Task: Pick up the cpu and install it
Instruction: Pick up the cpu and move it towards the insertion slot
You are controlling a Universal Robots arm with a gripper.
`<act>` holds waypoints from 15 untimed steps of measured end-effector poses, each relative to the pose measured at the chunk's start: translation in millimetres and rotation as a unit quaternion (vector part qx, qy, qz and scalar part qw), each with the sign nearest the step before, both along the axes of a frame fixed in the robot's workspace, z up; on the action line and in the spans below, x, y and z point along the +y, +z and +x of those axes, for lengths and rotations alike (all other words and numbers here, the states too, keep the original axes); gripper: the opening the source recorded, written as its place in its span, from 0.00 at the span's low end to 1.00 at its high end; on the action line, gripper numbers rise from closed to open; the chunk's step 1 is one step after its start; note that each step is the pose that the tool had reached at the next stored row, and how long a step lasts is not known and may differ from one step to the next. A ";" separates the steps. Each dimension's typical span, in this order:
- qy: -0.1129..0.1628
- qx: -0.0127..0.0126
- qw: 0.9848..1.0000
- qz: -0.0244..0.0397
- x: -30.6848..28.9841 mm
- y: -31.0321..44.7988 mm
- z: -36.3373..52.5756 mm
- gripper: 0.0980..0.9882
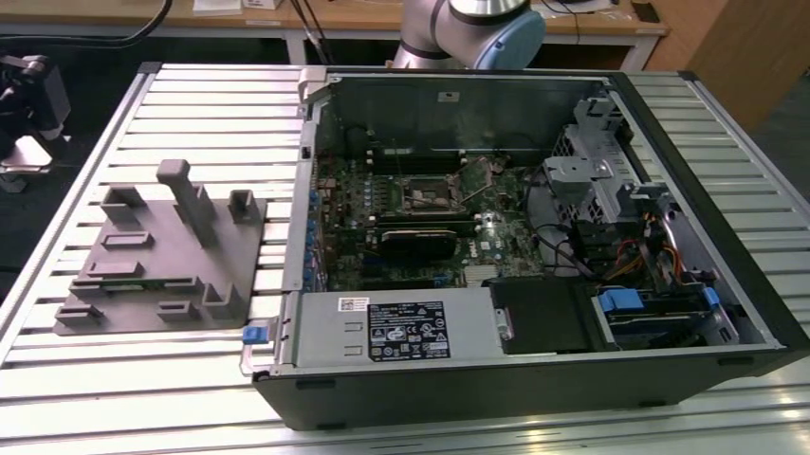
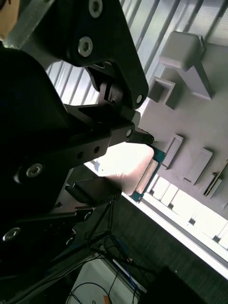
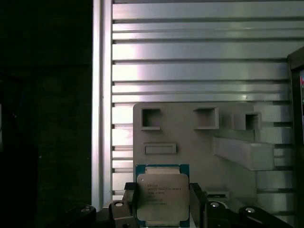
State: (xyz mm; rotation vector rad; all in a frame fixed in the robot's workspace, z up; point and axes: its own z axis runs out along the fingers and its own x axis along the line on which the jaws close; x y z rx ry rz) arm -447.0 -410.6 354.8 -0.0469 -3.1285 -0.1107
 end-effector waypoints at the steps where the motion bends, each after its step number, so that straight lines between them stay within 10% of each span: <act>1: 0.000 0.000 1.000 0.000 0.1 2.3 0.0 0.49; 15: 0.000 0.000 1.000 0.000 1.8 32.3 0.1 0.49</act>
